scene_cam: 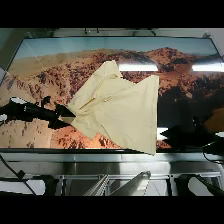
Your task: Fold the shirts.
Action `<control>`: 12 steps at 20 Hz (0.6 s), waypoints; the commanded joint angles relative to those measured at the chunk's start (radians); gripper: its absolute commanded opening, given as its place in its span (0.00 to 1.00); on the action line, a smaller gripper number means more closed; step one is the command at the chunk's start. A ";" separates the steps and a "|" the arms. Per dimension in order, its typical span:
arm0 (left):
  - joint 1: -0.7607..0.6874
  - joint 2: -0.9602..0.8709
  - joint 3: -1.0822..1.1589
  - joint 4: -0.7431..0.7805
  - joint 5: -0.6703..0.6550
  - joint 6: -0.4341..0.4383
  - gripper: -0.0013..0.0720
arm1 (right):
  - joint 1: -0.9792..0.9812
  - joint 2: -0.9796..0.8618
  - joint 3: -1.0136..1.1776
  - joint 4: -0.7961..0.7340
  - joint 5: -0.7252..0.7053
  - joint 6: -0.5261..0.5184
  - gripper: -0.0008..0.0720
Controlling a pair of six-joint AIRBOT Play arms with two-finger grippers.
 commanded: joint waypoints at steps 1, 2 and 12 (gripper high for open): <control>-0.049 -0.001 -0.007 -0.020 0.177 -0.006 0.89 | -0.001 0.021 -0.038 -0.002 0.035 -0.029 0.64; -0.051 -0.001 -0.007 -0.031 0.174 -0.005 0.55 | -0.001 0.021 -0.038 -0.002 0.049 -0.029 0.64; 0.063 -0.001 0.035 -0.034 -0.077 0.029 0.06 | -0.003 0.020 -0.039 -0.110 0.053 0.028 0.64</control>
